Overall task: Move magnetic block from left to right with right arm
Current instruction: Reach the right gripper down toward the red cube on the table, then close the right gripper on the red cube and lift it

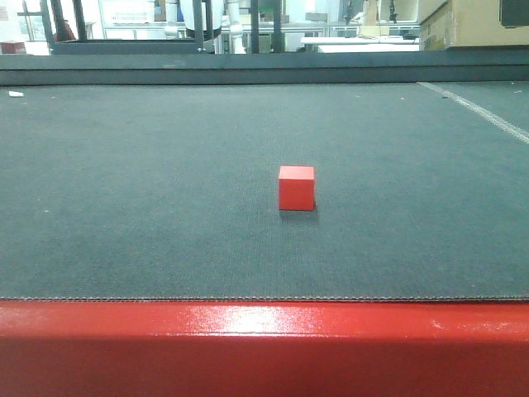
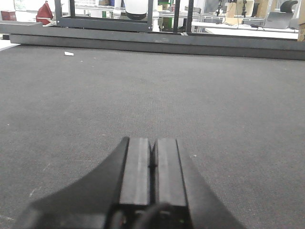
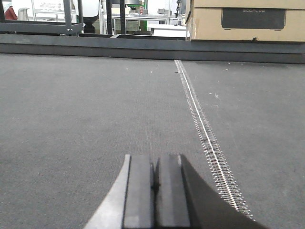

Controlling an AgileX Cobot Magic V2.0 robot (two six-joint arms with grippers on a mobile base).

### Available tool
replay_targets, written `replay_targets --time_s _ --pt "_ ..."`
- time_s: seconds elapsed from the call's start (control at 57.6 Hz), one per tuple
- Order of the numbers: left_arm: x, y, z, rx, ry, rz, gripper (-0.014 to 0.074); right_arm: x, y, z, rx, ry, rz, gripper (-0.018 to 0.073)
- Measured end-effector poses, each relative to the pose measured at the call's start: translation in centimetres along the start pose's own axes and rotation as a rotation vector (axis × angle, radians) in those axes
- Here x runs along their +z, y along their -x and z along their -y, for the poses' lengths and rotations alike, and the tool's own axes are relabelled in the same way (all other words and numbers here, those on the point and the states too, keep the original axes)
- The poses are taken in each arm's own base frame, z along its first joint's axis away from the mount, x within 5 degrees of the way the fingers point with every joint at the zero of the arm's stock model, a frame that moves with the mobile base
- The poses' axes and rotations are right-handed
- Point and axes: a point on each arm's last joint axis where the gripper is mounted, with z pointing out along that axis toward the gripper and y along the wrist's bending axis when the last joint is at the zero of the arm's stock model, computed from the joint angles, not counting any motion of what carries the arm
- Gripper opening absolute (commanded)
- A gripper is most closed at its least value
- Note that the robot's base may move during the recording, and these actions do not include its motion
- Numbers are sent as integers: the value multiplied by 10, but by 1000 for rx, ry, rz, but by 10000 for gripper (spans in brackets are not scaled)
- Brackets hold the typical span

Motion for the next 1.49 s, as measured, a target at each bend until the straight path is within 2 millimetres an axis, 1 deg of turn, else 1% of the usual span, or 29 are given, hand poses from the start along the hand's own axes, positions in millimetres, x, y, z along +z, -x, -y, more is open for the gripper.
replay_targets --time_s 0.174,0.312,0.347,0.417,0.521,0.573,0.625,0.66,0.694,0.712,0.747,0.799,0.851,0.885,0.99,1.059,1.163,1.233,1.25,1.302,1.319,1.493 --pt "0 0 0 0 0 0 -126 0 1 0 0 1 13 58" --pt "0 0 0 0 0 0 -126 0 5 0 0 3 50 58" --pt "0 0 0 0 0 0 -126 -1 9 0 0 2 48 58" --pt "0 0 0 0 0 0 -126 -3 27 -1 0 1 54 58" --pt "0 0 0 0 0 0 -126 -4 65 -2 0 -2 45 67" --pt "0 0 0 0 0 0 -126 0 83 -2 1 -4 24 113" --pt "0 0 0 0 0 0 -126 7 97 -3 1 -6 -13 197" --pt "0 0 0 0 0 0 -126 11 102 -3 1 -7 -38 250" --pt "0 0 0 0 0 0 -126 17 109 -3 1 -8 -69 321" --pt "0 0 0 0 0 0 -126 22 112 -3 1 -9 -86 377" --pt "0 0 0 0 0 0 -126 31 115 -3 0 -11 -131 442" --pt "0 0 0 0 0 0 -126 41 121 -3 0 -13 -174 513" --pt "0 0 0 0 0 0 -126 55 122 -4 0 -11 -231 562" --pt "0 0 0 0 0 0 -126 63 124 -5 -1 -4 -266 575" --pt "0 0 0 0 0 0 -126 92 127 -12 -11 40 -384 576" --pt "0 0 0 0 0 0 -126 108 130 -22 -7 84 -471 575" --pt "0 0 0 0 0 0 -126 131 134 -44 35 149 -599 572" --pt "0 0 0 0 0 0 -126 147 137 -62 73 186 -680 572" --pt "0 0 0 0 0 0 -126 150 141 -67 88 191 -687 572" --pt "0 0 0 0 0 0 -126 162 139 -83 99 213 -748 572" --pt "0 0 0 0 0 0 -126 166 142 -88 112 216 -754 572" --pt "0 0 0 0 0 0 -126 200 133 -138 132 215 -900 572"
